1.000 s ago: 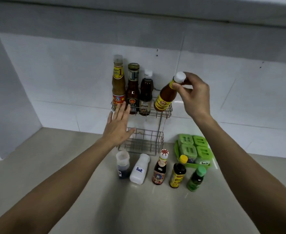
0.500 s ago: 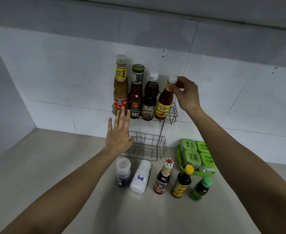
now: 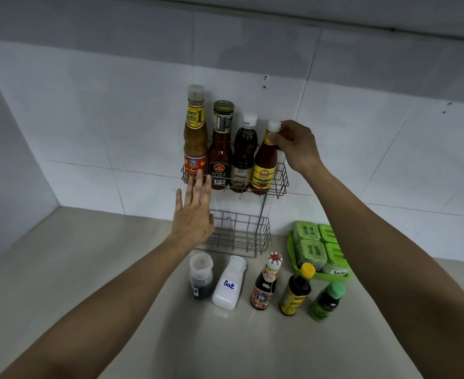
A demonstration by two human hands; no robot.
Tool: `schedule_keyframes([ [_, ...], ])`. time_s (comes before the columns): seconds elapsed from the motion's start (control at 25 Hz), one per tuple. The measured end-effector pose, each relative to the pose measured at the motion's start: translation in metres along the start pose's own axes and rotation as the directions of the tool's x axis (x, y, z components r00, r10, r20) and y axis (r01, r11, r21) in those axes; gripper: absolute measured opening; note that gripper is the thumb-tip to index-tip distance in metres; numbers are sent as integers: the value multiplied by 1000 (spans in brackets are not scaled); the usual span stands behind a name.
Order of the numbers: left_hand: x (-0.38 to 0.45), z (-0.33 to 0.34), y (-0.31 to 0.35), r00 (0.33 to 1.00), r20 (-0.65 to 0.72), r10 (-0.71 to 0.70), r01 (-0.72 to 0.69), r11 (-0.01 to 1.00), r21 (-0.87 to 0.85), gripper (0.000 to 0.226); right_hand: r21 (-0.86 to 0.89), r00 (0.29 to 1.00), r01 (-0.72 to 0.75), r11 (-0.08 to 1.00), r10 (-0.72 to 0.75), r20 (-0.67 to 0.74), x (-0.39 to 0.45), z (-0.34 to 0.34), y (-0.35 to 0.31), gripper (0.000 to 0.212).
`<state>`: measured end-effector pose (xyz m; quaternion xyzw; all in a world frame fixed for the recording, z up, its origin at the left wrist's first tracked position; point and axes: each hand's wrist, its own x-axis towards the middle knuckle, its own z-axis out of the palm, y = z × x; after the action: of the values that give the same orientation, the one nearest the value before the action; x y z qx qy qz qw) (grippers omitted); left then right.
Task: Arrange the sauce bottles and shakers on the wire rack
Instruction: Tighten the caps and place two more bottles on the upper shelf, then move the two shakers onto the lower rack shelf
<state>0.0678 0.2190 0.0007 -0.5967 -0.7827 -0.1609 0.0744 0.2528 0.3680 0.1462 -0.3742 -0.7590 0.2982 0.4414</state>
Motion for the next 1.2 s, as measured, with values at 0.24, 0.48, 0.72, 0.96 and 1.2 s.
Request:
schedule_keyframes([
  [0.24, -6, -7, -12, 995, -23, 95, -98, 986, -133, 94, 35, 992, -102, 994, 104, -64, -21, 1, -10, 46],
  [0.48, -52, 10, -53, 944, 285, 164, 64, 759, -648, 86, 231, 967, -55, 971, 109, -231, -121, 34, -23, 10],
  [0.72, -80, 55, -72, 771, 538, 341, 197, 675, -710, 98, -478, 776, -362, 800, 543, 320, -165, 105, 25, 15],
  [0.96, -78, 66, -61, 862, 417, 288, 241, 491, -837, 47, -682, 626, -298, 668, 676, 388, -181, 136, 59, 4],
  [1.2, -67, 80, -79, 875, 478, 77, 412, 400, -819, 40, -617, 505, -512, 597, 791, 346, -190, 157, 97, 15],
])
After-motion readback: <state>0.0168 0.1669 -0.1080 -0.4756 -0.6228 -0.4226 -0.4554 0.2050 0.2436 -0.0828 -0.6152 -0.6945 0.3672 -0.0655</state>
